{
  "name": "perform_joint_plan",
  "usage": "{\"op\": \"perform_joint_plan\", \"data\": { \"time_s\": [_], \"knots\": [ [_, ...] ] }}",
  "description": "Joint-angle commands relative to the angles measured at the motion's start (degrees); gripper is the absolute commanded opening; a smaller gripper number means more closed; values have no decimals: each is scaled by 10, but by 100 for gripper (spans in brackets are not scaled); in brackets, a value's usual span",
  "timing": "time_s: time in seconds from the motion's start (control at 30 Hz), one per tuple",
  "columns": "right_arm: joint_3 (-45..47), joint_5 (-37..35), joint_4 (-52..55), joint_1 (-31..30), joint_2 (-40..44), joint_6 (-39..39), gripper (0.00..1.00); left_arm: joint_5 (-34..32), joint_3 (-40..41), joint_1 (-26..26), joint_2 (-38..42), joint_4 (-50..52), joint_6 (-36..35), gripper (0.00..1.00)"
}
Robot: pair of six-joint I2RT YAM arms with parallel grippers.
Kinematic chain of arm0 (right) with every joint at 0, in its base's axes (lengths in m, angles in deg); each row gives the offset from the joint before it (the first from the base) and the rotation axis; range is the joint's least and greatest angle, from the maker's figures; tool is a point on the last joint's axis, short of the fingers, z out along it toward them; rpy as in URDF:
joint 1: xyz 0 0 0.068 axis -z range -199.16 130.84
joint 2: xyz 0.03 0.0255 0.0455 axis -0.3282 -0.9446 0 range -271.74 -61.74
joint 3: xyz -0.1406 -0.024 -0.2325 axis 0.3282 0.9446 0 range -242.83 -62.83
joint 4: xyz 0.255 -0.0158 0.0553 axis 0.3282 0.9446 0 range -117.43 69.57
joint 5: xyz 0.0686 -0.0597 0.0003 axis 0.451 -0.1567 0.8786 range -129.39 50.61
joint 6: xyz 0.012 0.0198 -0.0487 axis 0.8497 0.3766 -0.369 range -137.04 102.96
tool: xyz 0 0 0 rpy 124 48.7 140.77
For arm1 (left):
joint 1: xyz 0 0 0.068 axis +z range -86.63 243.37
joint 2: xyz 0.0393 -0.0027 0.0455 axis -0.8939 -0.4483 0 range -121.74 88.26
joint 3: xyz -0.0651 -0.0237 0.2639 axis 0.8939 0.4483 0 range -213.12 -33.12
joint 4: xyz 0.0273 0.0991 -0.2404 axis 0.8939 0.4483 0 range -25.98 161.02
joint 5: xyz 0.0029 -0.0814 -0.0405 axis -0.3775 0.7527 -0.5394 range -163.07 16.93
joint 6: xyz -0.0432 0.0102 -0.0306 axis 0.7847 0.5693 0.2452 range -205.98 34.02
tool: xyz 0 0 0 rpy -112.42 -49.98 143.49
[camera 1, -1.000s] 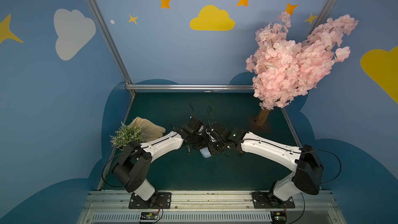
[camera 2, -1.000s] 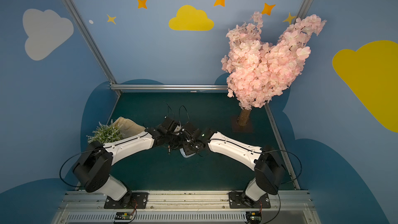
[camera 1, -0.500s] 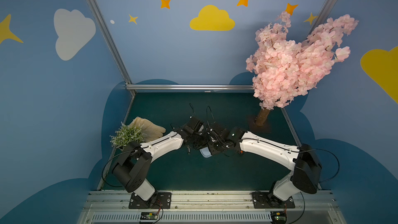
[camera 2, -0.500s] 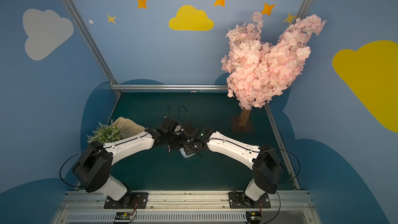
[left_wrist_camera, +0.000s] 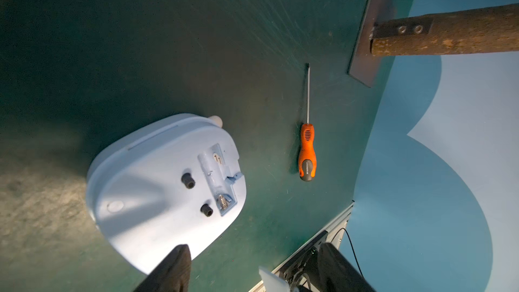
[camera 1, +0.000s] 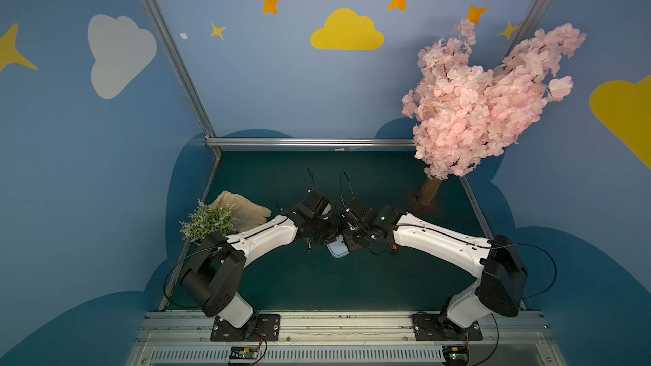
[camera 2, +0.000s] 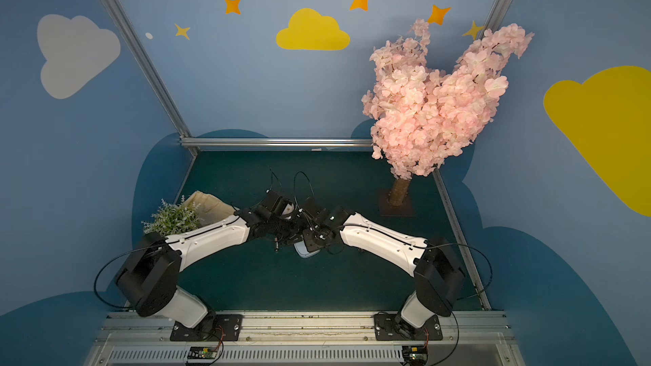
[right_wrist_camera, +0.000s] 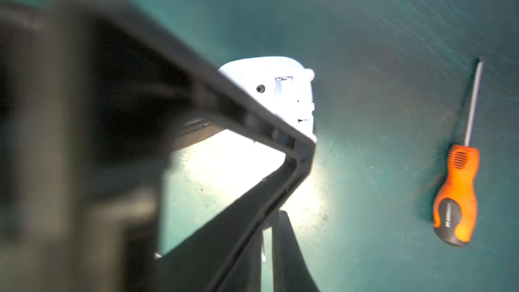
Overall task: Remove the battery from the alarm
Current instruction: Pick up the cover from the center of the board.
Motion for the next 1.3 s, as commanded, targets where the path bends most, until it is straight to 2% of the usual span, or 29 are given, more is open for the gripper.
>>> {"op": "perform_joint_plan", "data": {
  "time_s": [0.0, 0.1, 0.2, 0.43, 0.6, 0.77, 0.97, 1.13, 1.27],
  "knots": [
    [21, 39, -21, 14, 39, 7, 7, 34, 45, 15, 58, -78, 19, 80],
    [55, 109, -53, 45, 73, 21, 8, 63, 127, 25, 103, -240, 63, 83],
    [90, 195, -100, 83, 108, 42, 8, 73, 181, 26, 125, -368, 98, 79],
    [156, 384, -212, 164, 162, 105, 8, 119, 226, 26, 105, -582, 139, 66],
    [196, 444, -288, 195, 189, 184, 8, 141, 243, 29, 69, -717, 185, 55],
    [217, 467, -321, 216, 216, 224, 9, 147, 246, 32, 41, -771, 210, 51],
    [230, 479, -323, 235, 235, 234, 9, 150, 245, 32, 41, -770, 210, 51],
    [241, 500, -360, 239, 230, 257, 9, 163, 234, 31, 34, -779, 219, 35],
    [245, 506, -373, 240, 226, 265, 10, 168, 230, 30, 29, -784, 224, 30]
  ]
}}
